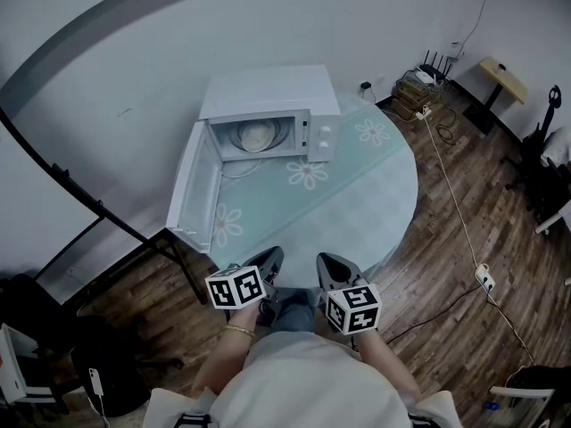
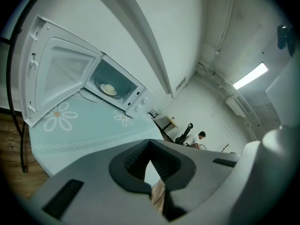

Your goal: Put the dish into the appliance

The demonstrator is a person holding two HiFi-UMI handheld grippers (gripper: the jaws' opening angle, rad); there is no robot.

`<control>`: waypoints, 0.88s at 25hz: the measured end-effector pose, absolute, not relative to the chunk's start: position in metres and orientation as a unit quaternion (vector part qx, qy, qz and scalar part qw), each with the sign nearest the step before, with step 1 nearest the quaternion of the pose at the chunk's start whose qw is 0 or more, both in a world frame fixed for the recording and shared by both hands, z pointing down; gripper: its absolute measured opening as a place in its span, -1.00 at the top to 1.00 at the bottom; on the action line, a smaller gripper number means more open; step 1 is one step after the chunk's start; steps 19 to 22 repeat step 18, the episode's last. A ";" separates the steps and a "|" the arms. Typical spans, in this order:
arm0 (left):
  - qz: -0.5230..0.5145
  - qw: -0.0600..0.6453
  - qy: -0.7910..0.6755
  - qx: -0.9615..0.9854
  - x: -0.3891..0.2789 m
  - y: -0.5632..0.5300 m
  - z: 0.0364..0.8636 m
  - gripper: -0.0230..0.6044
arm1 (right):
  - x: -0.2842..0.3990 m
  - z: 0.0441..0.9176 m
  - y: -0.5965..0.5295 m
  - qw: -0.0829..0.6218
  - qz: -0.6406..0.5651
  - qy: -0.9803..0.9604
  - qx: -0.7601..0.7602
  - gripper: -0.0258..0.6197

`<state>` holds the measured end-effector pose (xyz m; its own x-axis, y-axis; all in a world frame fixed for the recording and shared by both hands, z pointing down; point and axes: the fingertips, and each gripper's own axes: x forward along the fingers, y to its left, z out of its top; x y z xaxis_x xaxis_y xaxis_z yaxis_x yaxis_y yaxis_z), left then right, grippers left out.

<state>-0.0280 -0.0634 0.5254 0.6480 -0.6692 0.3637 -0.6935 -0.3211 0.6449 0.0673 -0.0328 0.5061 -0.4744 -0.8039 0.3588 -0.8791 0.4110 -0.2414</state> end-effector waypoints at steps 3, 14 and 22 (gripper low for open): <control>0.014 0.407 -0.419 0.812 -0.028 -0.061 0.526 0.89 | 0.066 0.503 -0.032 0.091 0.199 -0.836 0.504 0.91; 0.007 0.415 -0.416 0.809 -0.031 -0.060 0.526 0.88 | 0.061 0.501 -0.031 0.089 0.196 -0.837 0.503 0.91; 0.005 0.418 -0.415 0.808 -0.031 -0.061 0.526 0.89 | 0.060 0.501 -0.033 0.090 0.196 -0.837 0.504 0.91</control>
